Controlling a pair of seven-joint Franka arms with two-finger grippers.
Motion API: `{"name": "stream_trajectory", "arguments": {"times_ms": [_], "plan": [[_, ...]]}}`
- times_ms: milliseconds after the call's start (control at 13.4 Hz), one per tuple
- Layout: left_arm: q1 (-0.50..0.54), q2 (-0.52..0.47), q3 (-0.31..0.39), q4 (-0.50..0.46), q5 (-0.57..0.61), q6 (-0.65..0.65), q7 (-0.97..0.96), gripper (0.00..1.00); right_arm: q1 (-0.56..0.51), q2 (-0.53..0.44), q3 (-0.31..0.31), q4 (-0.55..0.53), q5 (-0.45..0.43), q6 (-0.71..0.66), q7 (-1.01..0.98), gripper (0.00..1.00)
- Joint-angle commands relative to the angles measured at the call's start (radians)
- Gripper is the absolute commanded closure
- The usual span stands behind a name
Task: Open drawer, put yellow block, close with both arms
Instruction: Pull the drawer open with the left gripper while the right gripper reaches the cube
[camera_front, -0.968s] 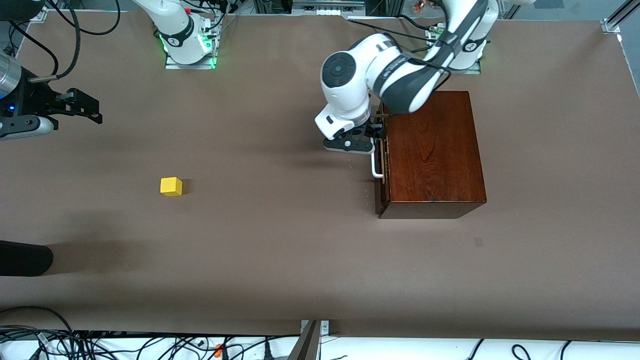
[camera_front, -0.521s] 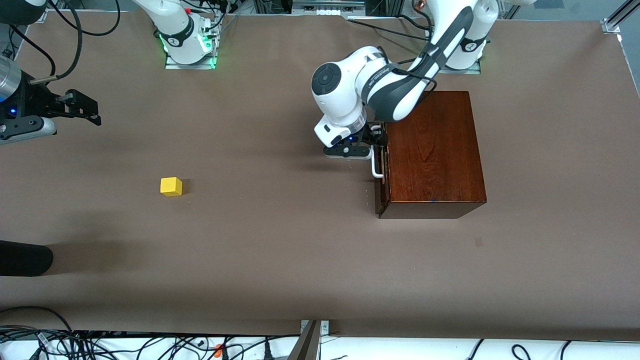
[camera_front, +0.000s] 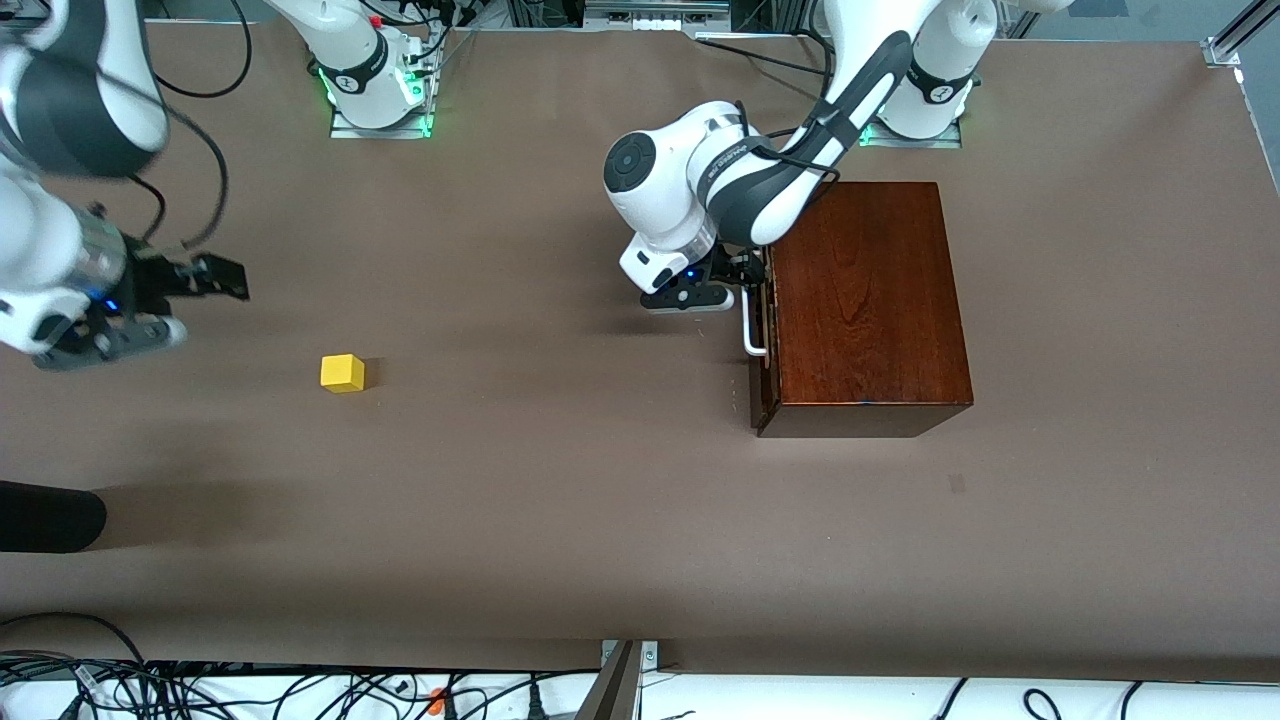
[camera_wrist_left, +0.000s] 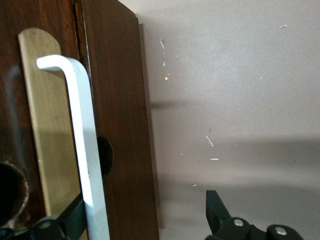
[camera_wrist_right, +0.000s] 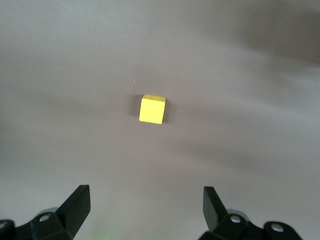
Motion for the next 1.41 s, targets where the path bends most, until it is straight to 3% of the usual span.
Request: {"name": "stream_trajectory", "arguments": {"times_ms": [0, 223, 521, 968, 1340], "plan": [[-0.013, 0.015, 0.004, 0.003, 0.024, 0.028, -0.035, 0.0, -0.004, 0.044, 0.006, 0.021, 0.001, 0.033, -0.03, 0.0], [-0.013, 0.023, 0.004, 0.01, 0.021, 0.049, -0.048, 0.0, 0.001, 0.134, 0.006, -0.016, 0.021, 0.137, -0.016, 0.0], [-0.037, 0.036, 0.003, 0.026, 0.001, 0.138, -0.069, 0.0, -0.001, 0.167, 0.007, -0.169, 0.024, 0.369, 0.001, 0.0], [-0.083, 0.047, 0.003, 0.091, -0.084, 0.168, -0.069, 0.0, -0.001, 0.211, 0.007, -0.396, 0.066, 0.737, 0.004, 0.0], [-0.089, 0.052, 0.003, 0.108, -0.098, 0.168, -0.069, 0.0, -0.005, 0.233, 0.007, -0.484, 0.067, 0.857, 0.022, 0.02]]}}
